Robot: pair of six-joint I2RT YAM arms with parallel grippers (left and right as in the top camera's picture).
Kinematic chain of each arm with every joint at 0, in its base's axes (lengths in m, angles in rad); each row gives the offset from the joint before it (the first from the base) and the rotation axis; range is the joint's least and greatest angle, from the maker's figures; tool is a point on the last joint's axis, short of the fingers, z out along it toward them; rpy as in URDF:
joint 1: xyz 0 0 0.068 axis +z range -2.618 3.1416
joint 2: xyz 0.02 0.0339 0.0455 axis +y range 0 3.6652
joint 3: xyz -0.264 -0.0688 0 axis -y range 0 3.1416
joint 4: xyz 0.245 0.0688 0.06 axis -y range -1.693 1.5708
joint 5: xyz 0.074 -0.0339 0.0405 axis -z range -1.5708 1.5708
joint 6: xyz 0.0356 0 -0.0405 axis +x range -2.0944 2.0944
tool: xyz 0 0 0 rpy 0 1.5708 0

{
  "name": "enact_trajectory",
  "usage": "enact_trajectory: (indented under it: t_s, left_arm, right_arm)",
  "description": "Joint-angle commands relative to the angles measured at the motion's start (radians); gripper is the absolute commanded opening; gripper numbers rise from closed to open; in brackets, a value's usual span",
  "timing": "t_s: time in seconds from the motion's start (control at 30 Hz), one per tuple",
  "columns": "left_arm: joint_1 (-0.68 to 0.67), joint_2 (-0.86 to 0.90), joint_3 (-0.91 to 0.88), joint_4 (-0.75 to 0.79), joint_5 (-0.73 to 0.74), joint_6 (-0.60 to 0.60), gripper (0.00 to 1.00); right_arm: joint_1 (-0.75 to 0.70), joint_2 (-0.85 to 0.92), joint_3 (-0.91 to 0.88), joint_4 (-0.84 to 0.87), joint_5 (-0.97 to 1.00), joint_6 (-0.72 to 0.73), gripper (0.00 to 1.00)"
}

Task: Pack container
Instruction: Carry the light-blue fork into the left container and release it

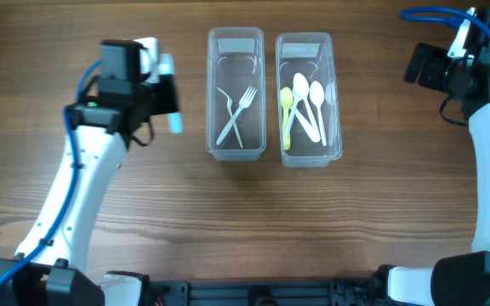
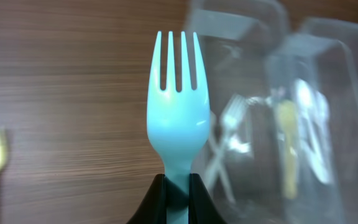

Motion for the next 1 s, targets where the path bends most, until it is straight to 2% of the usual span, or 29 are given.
enact_trajectory:
  t_s: [0.0,0.33,0.83,0.87,0.97]
  left_arm:
    - [-0.118,-0.01,0.002,0.037,0.029,-0.032,0.04]
    - [-0.277,0.026,0.001,0.101,-0.109,-0.061,0.04]
    - [-0.29,0.318,0.001,0.312,-0.111,-0.084,0.1]
    - [-0.289,0.33,0.001,0.315,-0.111,-0.084,0.13]
    - [-0.285,0.337,0.001,0.315,-0.111,-0.084,0.38]
  right_arm:
    - [-0.002,0.006,0.003,0.001,0.014,-0.006,1.0]
    - [-0.002,0.006,0.003,0.001,0.014,-0.006,1.0]
    - [-0.002,0.006,0.003,0.001,0.014,-0.006,1.0]
    - [-0.002,0.005,0.003,0.001,0.014,-0.006,1.0]
    - [-0.002,0.005,0.003,0.001,0.014,-0.007,1.0]
